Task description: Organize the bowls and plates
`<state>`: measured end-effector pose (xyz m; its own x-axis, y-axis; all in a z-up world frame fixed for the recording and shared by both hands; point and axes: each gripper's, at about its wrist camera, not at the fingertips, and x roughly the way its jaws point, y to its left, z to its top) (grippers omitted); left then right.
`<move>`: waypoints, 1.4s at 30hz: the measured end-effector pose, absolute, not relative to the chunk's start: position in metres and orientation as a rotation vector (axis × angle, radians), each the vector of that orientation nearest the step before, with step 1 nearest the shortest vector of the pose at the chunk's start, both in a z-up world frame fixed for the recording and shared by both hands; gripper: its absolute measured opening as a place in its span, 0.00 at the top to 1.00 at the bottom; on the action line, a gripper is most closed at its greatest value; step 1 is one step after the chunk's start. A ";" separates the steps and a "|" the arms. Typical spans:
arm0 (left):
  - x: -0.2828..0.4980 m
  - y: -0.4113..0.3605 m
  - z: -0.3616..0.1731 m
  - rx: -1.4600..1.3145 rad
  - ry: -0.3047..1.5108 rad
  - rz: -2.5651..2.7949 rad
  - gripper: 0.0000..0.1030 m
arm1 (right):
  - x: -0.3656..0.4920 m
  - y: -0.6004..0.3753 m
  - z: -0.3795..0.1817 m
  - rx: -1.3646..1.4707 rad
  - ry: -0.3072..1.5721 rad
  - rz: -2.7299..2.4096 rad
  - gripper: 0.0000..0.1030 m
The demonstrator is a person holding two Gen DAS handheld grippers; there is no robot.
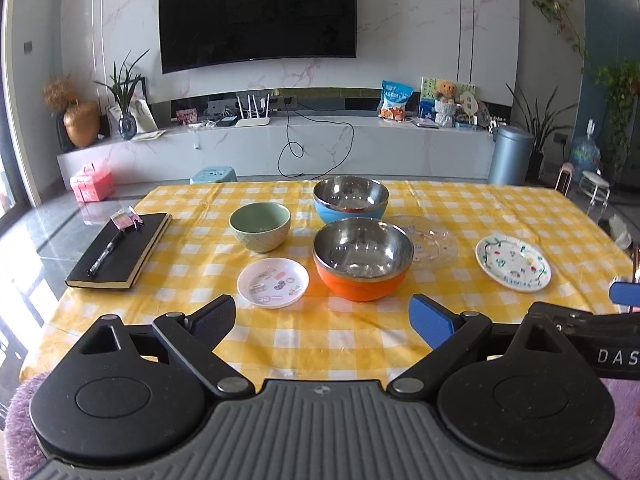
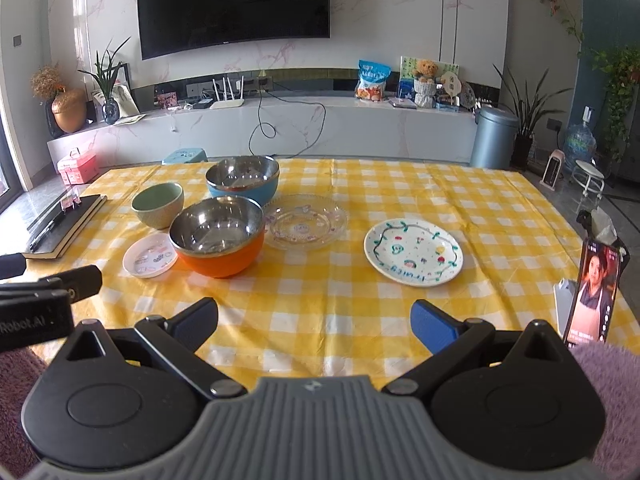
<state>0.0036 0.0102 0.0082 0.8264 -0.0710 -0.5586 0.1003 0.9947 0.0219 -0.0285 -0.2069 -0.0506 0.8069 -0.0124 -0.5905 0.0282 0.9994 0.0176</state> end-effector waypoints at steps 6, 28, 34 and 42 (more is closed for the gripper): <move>0.027 0.015 0.020 0.100 0.554 -0.161 0.00 | -0.008 -0.210 -0.040 0.043 0.599 0.018 0.03; 0.156 0.037 0.008 -0.161 0.633 -0.182 0.23 | 0.155 -0.210 -0.049 0.112 0.626 0.140 0.03; 0.180 0.040 -0.021 -0.184 0.718 -0.128 0.24 | 0.193 -0.209 -0.072 0.184 0.713 0.178 0.22; 0.197 0.055 -0.056 -0.322 0.848 -0.164 0.37 | 0.211 -0.207 -0.110 0.256 0.835 0.208 0.45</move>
<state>0.1969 0.0551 -0.0565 0.6530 -0.2684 -0.7081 0.0145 0.9393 -0.3427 0.2110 -0.2067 -0.1097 0.6541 0.2815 -0.7021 -0.0815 0.9490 0.3046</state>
